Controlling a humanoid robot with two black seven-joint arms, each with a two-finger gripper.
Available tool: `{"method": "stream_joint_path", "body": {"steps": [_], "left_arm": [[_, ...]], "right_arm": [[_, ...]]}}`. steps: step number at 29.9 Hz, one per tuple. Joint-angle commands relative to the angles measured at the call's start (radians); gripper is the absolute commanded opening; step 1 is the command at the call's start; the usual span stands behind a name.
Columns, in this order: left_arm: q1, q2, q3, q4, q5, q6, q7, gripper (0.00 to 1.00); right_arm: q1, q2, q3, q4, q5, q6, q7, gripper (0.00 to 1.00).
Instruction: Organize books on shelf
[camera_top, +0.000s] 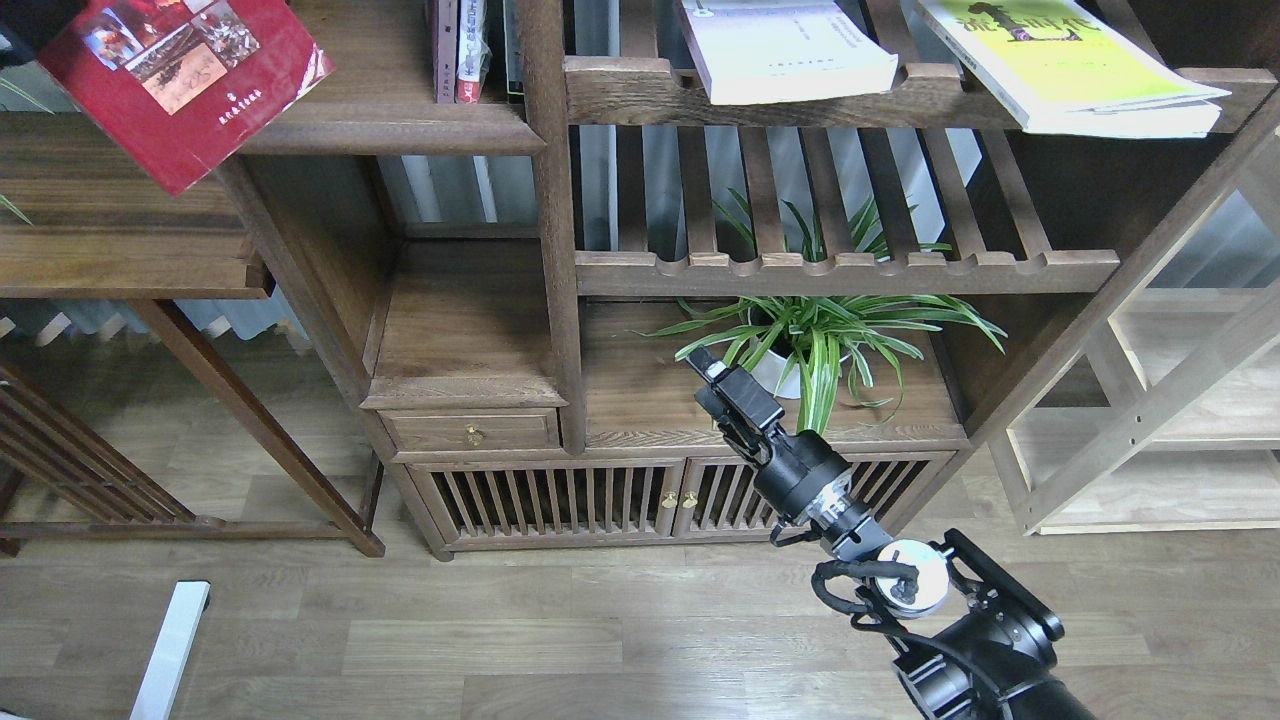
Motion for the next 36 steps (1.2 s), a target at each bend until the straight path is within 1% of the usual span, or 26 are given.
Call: {"method": "stream_joint_path", "body": {"steps": [1, 5, 6, 7, 9, 12, 15, 22, 27, 30, 34, 36], "left_arm": [[-0.011, -0.003, 0.007, -0.008, 0.025, 0.049, 0.000, 0.02], [-0.079, -0.025, 0.022, -0.008, 0.063, 0.128, 0.016, 0.03], [-0.095, -0.026, 0.030, -0.008, 0.077, 0.137, 0.023, 0.03], [-0.121, -0.031, 0.045, -0.005, 0.100, 0.146, 0.039, 0.02], [-0.165, -0.051, 0.068, 0.001, 0.140, 0.159, 0.059, 0.02], [-0.199, -0.074, 0.081, 0.000, 0.196, 0.195, 0.070, 0.02], [-0.227, -0.091, 0.094, 0.006, 0.267, 0.203, 0.089, 0.02], [-0.253, -0.101, 0.107, 0.020, 0.383, 0.205, 0.090, 0.02], [-0.305, -0.157, 0.133, 0.050, 0.457, 0.217, 0.092, 0.02], [-0.362, -0.184, 0.165, 0.064, 0.502, 0.269, 0.105, 0.02], [-0.431, -0.243, 0.238, 0.070, 0.508, 0.364, 0.109, 0.02], [-0.468, -0.259, 0.281, 0.093, 0.509, 0.402, 0.107, 0.02]], "right_arm": [[0.004, 0.000, -0.002, -0.002, 0.000, 0.000, 0.000, 0.95], [0.008, 0.000, -0.007, -0.003, 0.000, 0.000, 0.000, 0.95], [0.010, 0.000, -0.007, -0.003, 0.000, 0.000, 0.000, 0.95], [0.013, 0.000, -0.007, -0.003, 0.000, 0.000, 0.000, 0.95], [0.013, 0.000, -0.008, -0.003, 0.000, 0.000, 0.002, 0.95], [0.013, 0.000, -0.011, -0.003, 0.002, 0.000, 0.003, 0.95], [0.013, 0.000, -0.013, -0.003, 0.000, 0.000, 0.003, 0.95], [0.013, 0.000, -0.017, -0.003, 0.002, 0.000, 0.003, 0.95], [0.008, 0.000, -0.017, -0.002, 0.003, 0.000, 0.003, 0.95], [0.002, 0.000, -0.017, -0.002, 0.003, 0.000, 0.003, 0.95], [-0.001, 0.000, -0.017, 0.004, 0.005, 0.000, 0.003, 0.95], [0.001, 0.000, -0.017, 0.012, 0.003, 0.000, 0.000, 0.95]]}}
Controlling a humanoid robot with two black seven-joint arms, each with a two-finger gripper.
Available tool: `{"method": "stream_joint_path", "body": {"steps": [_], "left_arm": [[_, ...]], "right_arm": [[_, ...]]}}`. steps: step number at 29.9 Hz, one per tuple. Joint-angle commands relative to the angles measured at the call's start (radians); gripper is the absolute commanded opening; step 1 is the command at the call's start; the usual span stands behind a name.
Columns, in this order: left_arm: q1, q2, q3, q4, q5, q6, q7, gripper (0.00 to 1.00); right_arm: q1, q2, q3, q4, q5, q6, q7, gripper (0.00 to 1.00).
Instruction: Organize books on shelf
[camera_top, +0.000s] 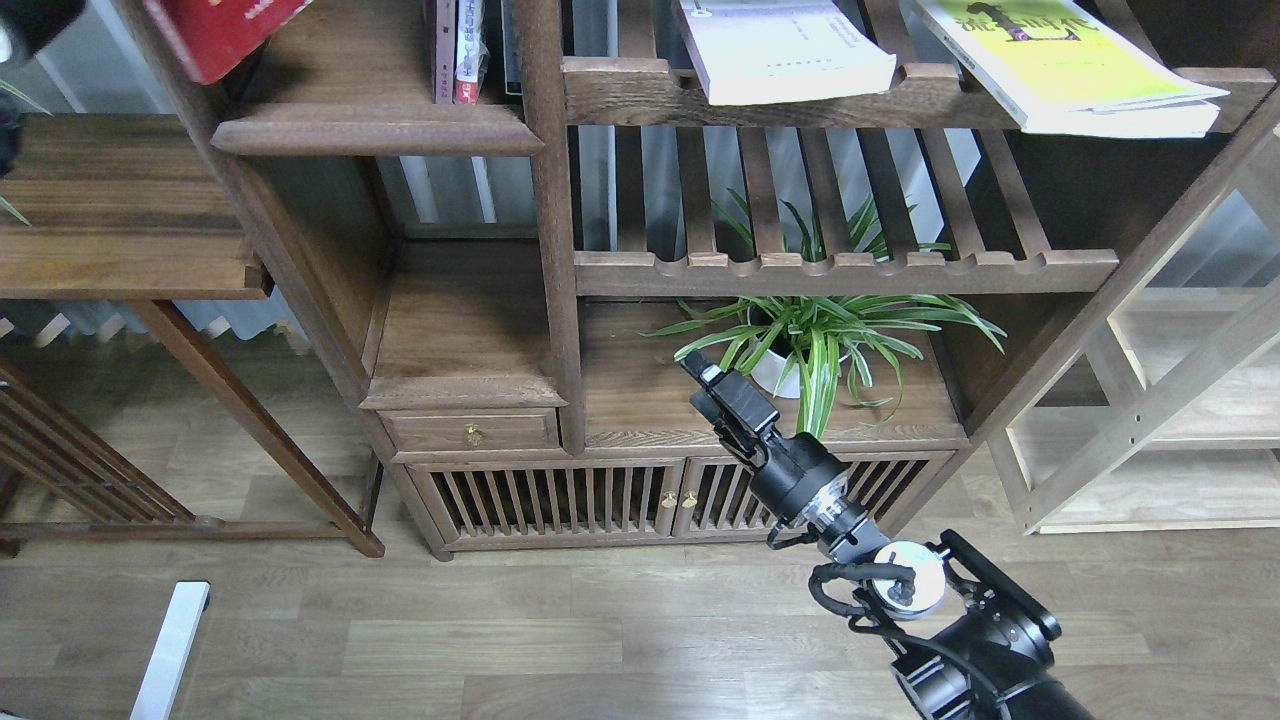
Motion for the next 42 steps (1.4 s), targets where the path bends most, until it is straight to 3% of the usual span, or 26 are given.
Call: {"method": "stream_joint_path", "body": {"steps": [1, 8, 13, 18, 26, 31, 42], "left_arm": [[-0.066, -0.029, 0.079, 0.031, 0.005, 0.065, -0.003, 0.02], [-0.148, -0.104, 0.156, 0.077, 0.058, 0.152, -0.003, 0.02], [-0.165, -0.127, 0.162, 0.106, 0.094, 0.168, -0.003, 0.02], [-0.178, -0.142, 0.176, 0.112, 0.114, 0.238, -0.001, 0.02], [-0.191, -0.170, 0.199, 0.200, 0.120, 0.240, -0.013, 0.02], [-0.205, -0.204, 0.213, 0.270, 0.120, 0.235, -0.061, 0.02], [-0.245, -0.253, 0.234, 0.390, 0.120, 0.226, -0.104, 0.03]], "right_arm": [[0.001, 0.000, -0.001, 0.013, -0.003, 0.000, -0.005, 0.95], [0.012, 0.000, -0.034, 0.033, -0.004, 0.000, -0.005, 0.95], [0.010, 0.000, -0.043, 0.039, -0.003, 0.000, -0.005, 0.95], [0.006, 0.000, -0.040, 0.039, -0.003, 0.000, -0.005, 0.95], [0.009, 0.000, -0.037, 0.039, -0.001, 0.000, -0.005, 0.95], [0.012, 0.000, -0.035, 0.037, 0.000, 0.000, -0.005, 0.95], [0.004, 0.000, -0.026, 0.040, 0.005, 0.000, 0.000, 0.96]]}}
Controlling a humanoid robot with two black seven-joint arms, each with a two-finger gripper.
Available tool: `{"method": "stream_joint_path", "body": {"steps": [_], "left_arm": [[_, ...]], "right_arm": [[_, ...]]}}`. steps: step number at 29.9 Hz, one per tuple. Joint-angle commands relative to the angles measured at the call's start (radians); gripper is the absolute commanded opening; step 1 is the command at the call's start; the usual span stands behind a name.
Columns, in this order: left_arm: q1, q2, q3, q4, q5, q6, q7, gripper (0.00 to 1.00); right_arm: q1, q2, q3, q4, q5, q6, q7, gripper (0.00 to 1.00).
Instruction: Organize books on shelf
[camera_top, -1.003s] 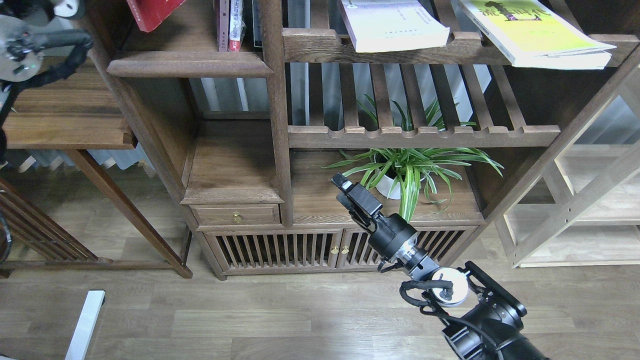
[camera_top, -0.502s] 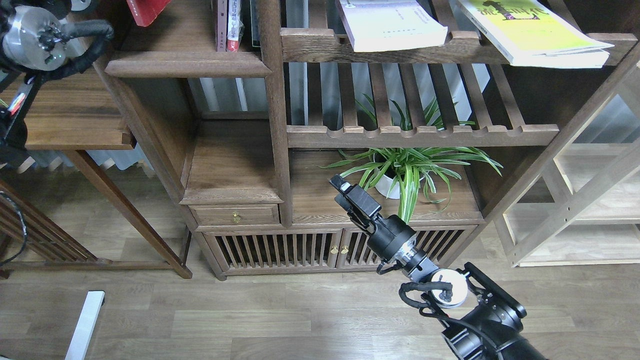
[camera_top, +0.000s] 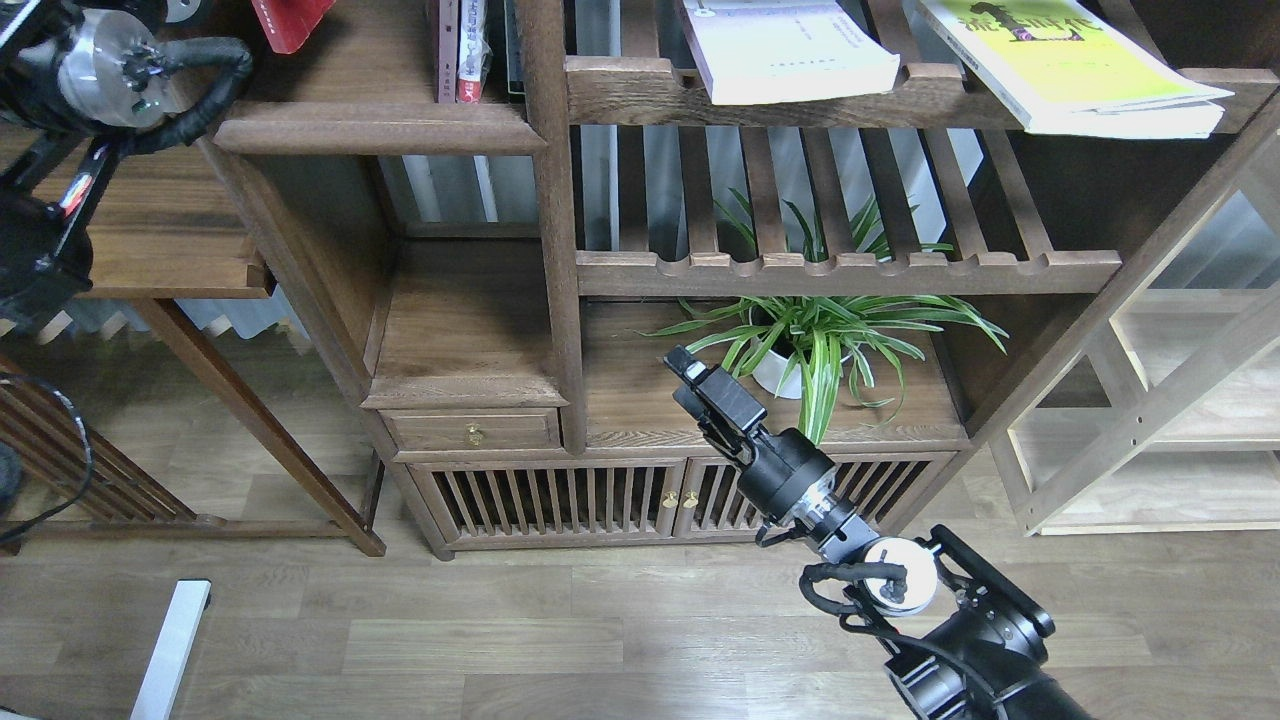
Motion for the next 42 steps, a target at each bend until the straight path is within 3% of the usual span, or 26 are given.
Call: {"method": "stream_joint_path", "body": {"steps": [1, 6, 18, 28, 42], "left_arm": [[-0.018, -0.024, 0.018, 0.038, -0.001, 0.000, -0.034, 0.03], [-0.050, -0.086, 0.041, 0.111, -0.001, 0.000, -0.053, 0.03], [-0.070, -0.091, 0.046, 0.187, -0.009, -0.008, -0.064, 0.05], [-0.078, -0.128, 0.053, 0.285, -0.012, -0.026, -0.142, 0.06], [-0.088, -0.220, 0.053, 0.385, -0.017, -0.028, -0.183, 0.07]], "right_arm": [[0.001, 0.000, 0.000, 0.002, 0.000, 0.000, 0.000, 0.96], [-0.001, 0.000, 0.002, 0.003, 0.000, 0.000, 0.000, 0.96], [-0.001, 0.000, 0.019, 0.003, 0.002, 0.000, 0.000, 0.96], [-0.001, 0.000, 0.025, 0.003, 0.002, 0.000, -0.001, 0.96], [-0.002, 0.000, 0.032, 0.003, 0.003, 0.000, 0.000, 0.96]]}}
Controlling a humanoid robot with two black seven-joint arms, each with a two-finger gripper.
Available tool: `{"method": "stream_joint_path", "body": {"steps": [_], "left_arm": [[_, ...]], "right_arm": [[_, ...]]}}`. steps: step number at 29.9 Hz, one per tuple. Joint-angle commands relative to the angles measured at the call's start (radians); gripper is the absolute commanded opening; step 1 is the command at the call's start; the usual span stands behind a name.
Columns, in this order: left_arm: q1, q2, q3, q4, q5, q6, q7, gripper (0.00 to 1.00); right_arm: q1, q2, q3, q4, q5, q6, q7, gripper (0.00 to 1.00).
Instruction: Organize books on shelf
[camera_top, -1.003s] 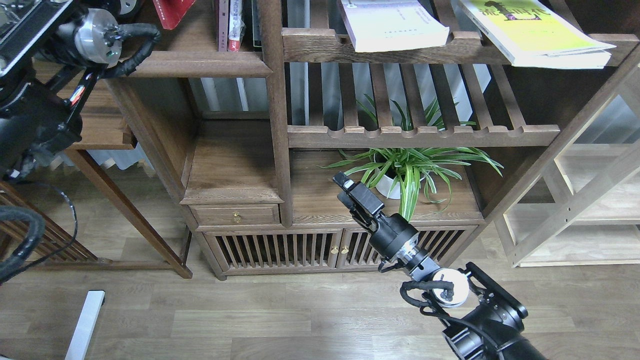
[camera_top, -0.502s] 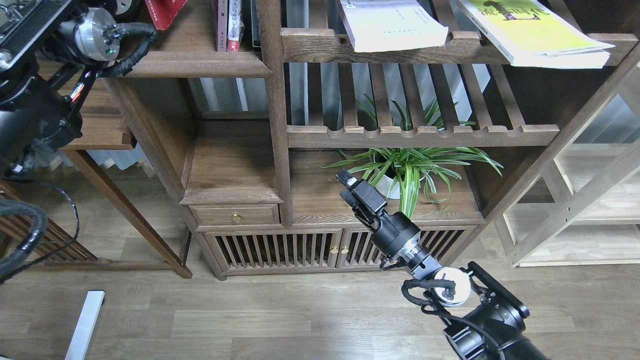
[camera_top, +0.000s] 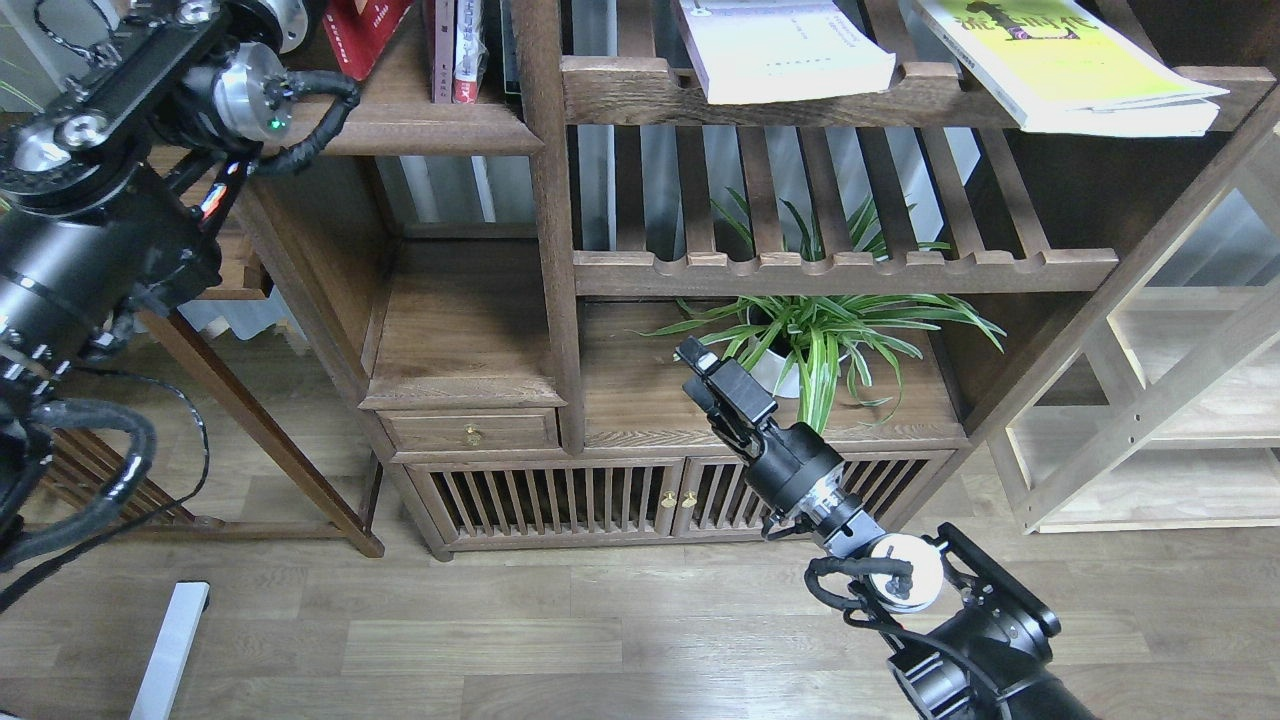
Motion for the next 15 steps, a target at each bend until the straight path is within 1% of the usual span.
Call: {"method": "stream_joint_path", "body": {"steps": [1, 5, 9, 15], "left_arm": [[-0.004, -0.014, 0.000, 0.014, 0.000, -0.001, -0.006, 0.08], [-0.007, -0.015, 0.009, 0.020, 0.000, -0.001, -0.006, 0.11], [-0.009, -0.026, 0.014, 0.023, 0.000, -0.001, -0.016, 0.10], [-0.009, -0.037, 0.020, 0.026, 0.000, -0.001, -0.018, 0.11]], "right_arm": [[0.000, 0.000, 0.010, 0.000, 0.000, 0.000, 0.001, 0.96], [0.000, 0.000, 0.012, 0.000, 0.000, 0.000, 0.001, 0.96], [0.000, 0.000, 0.014, 0.000, 0.002, 0.000, 0.001, 0.96], [-0.002, 0.000, 0.020, 0.001, 0.002, 0.000, 0.001, 0.97]]}}
